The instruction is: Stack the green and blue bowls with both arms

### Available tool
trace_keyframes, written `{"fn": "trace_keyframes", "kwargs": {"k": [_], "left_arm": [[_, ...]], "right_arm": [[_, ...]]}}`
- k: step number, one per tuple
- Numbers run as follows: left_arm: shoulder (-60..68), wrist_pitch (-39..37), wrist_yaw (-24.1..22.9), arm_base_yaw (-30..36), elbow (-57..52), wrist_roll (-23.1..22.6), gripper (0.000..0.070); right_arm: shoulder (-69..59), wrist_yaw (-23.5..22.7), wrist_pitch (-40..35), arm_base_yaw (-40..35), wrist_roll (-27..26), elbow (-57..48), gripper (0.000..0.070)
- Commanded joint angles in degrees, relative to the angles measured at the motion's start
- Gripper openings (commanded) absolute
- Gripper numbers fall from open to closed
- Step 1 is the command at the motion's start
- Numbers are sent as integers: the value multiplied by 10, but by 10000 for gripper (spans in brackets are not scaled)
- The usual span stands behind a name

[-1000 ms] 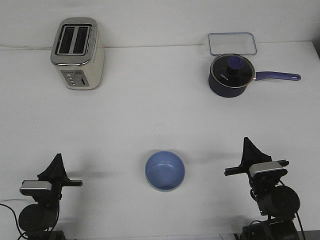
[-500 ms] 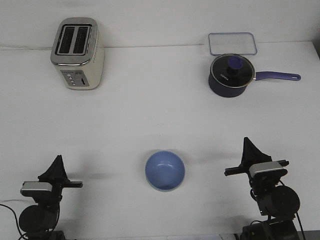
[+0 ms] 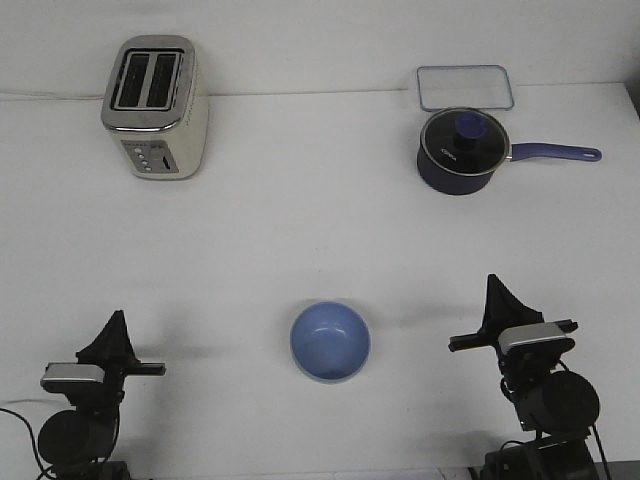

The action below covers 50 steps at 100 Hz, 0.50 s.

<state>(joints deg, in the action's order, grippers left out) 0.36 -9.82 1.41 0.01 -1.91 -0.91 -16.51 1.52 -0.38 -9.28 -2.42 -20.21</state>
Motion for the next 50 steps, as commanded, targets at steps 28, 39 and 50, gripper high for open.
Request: {"fn": "trace_keyframes", "kwargs": {"k": [28,39,50], "left_arm": [[0,-6,-1,0,11,-3,15],[0,-6,-1,0,11,-3,15],[0,-6,-1,0,11,-3,15]], "right_arm": [[38,16,-20,16,92,32,0],[104,15,-22,36,126,84,0],[164,15,-22,52,152,129,0]]}}
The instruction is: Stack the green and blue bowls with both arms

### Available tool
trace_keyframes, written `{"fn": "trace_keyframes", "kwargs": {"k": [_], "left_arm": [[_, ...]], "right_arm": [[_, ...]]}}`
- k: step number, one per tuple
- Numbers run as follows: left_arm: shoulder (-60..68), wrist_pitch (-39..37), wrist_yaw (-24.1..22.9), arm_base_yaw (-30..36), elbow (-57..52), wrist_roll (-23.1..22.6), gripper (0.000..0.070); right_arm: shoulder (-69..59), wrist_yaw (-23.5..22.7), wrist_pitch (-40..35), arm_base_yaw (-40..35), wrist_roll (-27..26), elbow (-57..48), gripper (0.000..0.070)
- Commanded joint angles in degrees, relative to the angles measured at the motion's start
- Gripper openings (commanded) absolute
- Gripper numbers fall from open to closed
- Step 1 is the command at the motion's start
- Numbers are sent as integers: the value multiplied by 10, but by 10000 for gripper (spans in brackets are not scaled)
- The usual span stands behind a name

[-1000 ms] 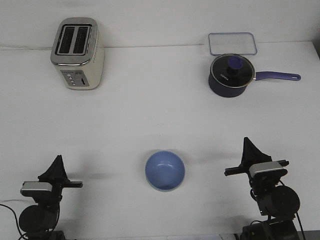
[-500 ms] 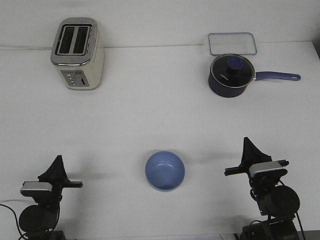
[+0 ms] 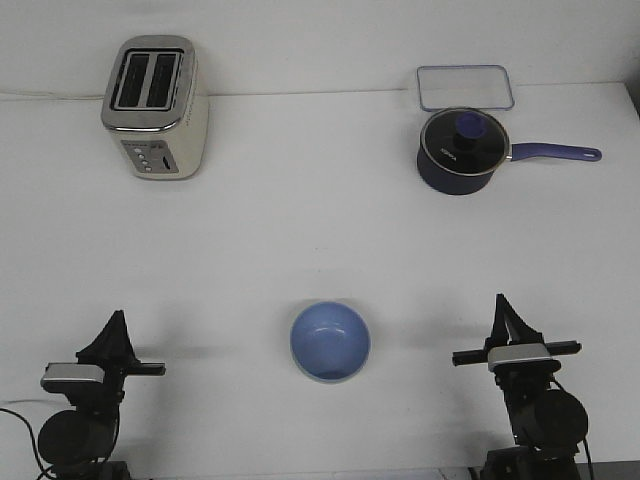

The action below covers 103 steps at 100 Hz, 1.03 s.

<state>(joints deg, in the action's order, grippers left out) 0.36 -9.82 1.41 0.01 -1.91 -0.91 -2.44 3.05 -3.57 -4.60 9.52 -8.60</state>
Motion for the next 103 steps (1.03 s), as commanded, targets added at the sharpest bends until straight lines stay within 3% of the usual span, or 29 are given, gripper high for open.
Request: {"fn": "trace_keyframes", "kwargs": {"k": [1,22,35,103], "left_arm": [[0,-6,-1,0,11,-3,15],[-1,-4,-1,0,11,-3,15],[-1,-5,-1,0,11,-3,15],[-1,-5,-1,0,11,-3,15]], "right_arm": [[27,0,10,6,34,16,0],[24,-5,72,12,42,78,0],[24,-16,33,11,42,79,0],[24,-16,53,11,40,79,0]]}}
